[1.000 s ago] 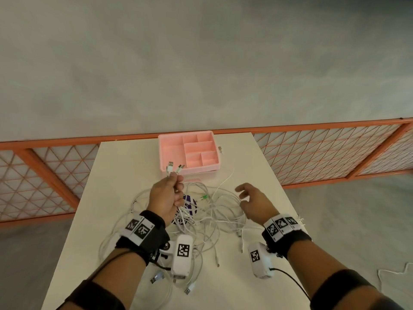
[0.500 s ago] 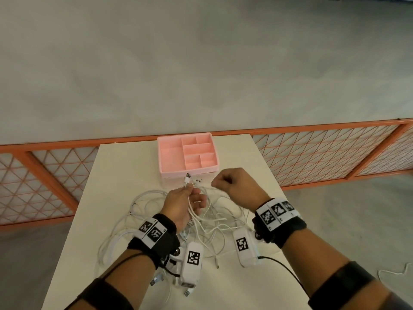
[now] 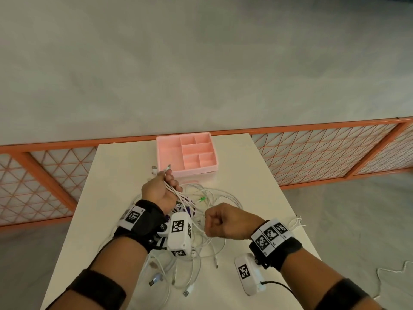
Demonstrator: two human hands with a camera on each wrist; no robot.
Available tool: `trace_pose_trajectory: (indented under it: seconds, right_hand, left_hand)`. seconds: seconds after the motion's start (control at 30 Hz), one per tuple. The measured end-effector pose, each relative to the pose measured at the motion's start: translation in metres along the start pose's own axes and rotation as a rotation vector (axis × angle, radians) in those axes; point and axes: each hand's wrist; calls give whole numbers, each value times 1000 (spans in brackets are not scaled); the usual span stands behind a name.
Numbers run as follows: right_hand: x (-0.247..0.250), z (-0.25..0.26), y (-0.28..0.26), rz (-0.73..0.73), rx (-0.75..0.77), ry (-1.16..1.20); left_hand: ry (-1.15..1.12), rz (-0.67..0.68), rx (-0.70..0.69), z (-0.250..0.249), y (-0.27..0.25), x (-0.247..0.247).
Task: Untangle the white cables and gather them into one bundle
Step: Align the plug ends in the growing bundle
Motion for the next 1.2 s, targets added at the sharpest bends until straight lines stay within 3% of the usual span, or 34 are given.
trace_pose_trajectory:
  seconds: [0.17, 0.37, 0.7, 0.9, 0.97, 1.03, 1.1, 1.2]
  right_hand:
    - [-5, -33, -8, 169, -124, -119]
    - [2, -64, -20, 208, -309, -62]
    - [-5, -104, -37, 187, -477, -128]
    - [8, -102, -23, 42, -607, -482]
    - [20, -94, -15, -30, -579, -558]
    - [34, -76, -5, -193, -455, -511]
    - [47, -47, 6, -405, -267, -312]
    - [60, 11, 21, -497, -40, 55]
  left_hand:
    - [44, 11, -134, -19, -1, -3]
    - [108, 16, -248, -19, -3, -2]
    - [74, 37, -334, -13, 0, 3]
    - [271, 211, -351, 1, -10, 2]
    - [328, 278, -325, 5, -16, 1]
    - [386, 330, -292, 12, -20, 0]
    - [447, 378, -264, 20, -25, -1]
    - [554, 472, -236, 32, -34, -5]
Point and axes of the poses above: each hand's wrist, its own y-axis towards the middle knuckle, its own x-axis out of the back of the hand, z = x × y, and after that the axes turned 15 degrees about -y, right-handed
